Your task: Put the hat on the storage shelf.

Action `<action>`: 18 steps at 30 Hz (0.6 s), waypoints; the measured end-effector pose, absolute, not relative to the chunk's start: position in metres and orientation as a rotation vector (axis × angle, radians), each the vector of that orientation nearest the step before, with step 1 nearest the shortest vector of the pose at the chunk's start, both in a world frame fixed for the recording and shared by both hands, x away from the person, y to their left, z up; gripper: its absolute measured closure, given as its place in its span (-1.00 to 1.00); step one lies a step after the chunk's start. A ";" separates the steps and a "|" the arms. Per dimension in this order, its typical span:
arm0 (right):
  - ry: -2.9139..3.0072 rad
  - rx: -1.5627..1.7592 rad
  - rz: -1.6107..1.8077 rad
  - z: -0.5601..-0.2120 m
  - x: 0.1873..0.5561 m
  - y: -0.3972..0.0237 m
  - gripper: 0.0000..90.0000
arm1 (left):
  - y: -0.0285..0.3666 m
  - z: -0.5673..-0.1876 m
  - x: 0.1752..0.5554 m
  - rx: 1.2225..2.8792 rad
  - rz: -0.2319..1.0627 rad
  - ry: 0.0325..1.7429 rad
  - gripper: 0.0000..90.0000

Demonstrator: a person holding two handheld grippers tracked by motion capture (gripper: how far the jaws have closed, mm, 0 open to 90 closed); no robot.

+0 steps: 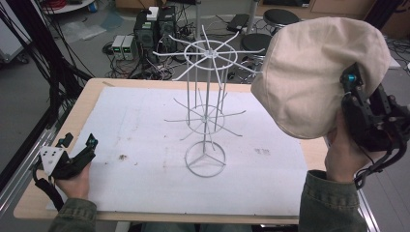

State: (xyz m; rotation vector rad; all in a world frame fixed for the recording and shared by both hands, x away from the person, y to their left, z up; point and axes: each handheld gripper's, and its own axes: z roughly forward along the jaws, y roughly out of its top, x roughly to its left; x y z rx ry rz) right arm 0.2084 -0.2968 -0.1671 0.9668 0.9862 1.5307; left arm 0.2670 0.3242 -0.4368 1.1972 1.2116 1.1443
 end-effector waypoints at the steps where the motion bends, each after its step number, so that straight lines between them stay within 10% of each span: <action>1: 0.986 0.965 1.532 -0.166 0.208 -0.297 0.61 | 0.324 -0.437 0.267 1.197 1.143 1.212 -0.39; 18: 0.970 0.888 1.573 -0.156 0.215 -0.284 0.60 | 0.324 -0.437 0.267 1.200 1.142 1.211 -0.39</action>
